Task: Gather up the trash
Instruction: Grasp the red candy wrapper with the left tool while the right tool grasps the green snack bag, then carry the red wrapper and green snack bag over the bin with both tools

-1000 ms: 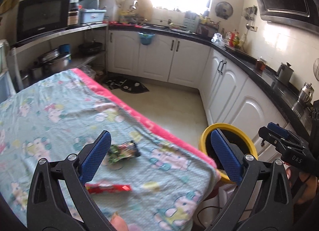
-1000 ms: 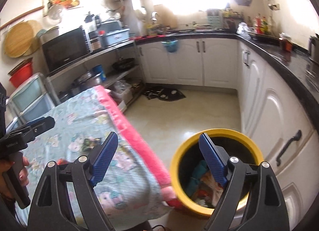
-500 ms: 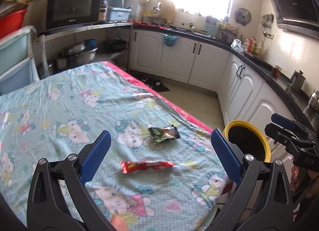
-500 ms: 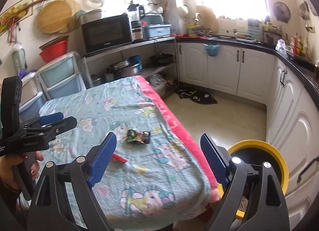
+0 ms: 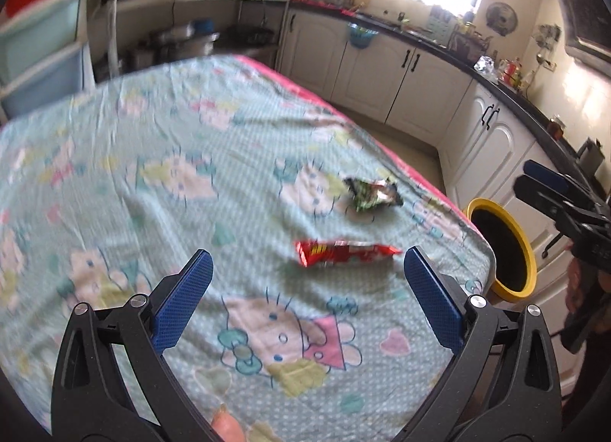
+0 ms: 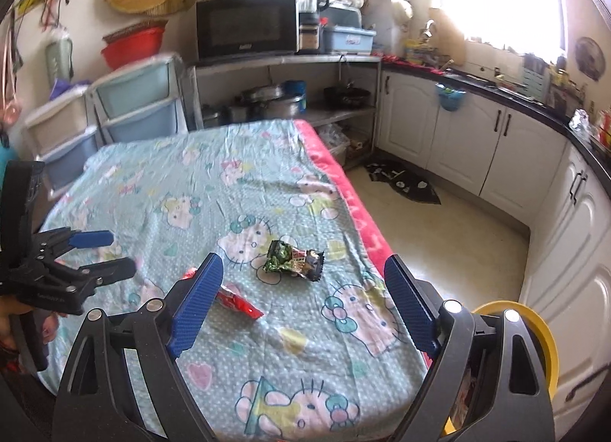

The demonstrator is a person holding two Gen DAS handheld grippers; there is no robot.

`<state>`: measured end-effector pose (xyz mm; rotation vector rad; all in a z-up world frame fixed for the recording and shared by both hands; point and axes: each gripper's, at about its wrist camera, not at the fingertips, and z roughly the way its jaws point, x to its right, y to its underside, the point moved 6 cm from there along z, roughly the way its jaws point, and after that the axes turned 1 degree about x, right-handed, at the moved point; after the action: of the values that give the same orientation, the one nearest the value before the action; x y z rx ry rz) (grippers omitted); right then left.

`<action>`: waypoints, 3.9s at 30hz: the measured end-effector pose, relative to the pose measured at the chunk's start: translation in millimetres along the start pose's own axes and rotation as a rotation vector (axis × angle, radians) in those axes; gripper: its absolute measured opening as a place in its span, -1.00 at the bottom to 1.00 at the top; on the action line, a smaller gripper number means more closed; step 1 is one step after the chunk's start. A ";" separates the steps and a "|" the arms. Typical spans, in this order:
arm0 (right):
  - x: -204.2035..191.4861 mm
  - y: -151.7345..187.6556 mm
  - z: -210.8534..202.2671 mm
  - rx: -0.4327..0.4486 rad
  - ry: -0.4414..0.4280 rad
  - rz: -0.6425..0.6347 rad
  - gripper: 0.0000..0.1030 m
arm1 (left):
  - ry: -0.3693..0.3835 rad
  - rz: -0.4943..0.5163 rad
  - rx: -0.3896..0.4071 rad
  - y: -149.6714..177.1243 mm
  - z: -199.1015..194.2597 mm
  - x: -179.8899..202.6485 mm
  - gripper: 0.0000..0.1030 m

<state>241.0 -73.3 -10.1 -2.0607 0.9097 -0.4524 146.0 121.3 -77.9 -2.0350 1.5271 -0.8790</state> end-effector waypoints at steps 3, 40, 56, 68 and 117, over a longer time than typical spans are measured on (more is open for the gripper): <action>-3.2 3.2 27.8 -0.060 -0.012 -0.046 0.62 | 0.045 -0.066 -0.053 13.5 13.6 -7.7 0.79; 7.9 34.5 177.1 -0.324 -0.134 0.116 -0.53 | 0.004 -0.174 -0.130 19.0 97.6 -13.7 -0.94; 12.8 38.8 85.9 -0.192 -0.111 0.127 -0.70 | 0.054 0.013 0.015 -12.8 34.2 40.5 -0.96; 74.2 28.3 -11.3 -0.027 0.003 0.215 -0.79 | 0.145 0.141 0.095 -56.6 28.9 124.1 -0.97; 252.1 103.5 -143.6 0.073 0.522 0.504 -0.81 | 0.448 0.432 0.024 -66.9 115.4 392.7 -1.00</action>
<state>280.4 -378.8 -7.2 -1.5818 1.6397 -0.7421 346.6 -238.0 -25.6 -1.4550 2.0731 -1.2092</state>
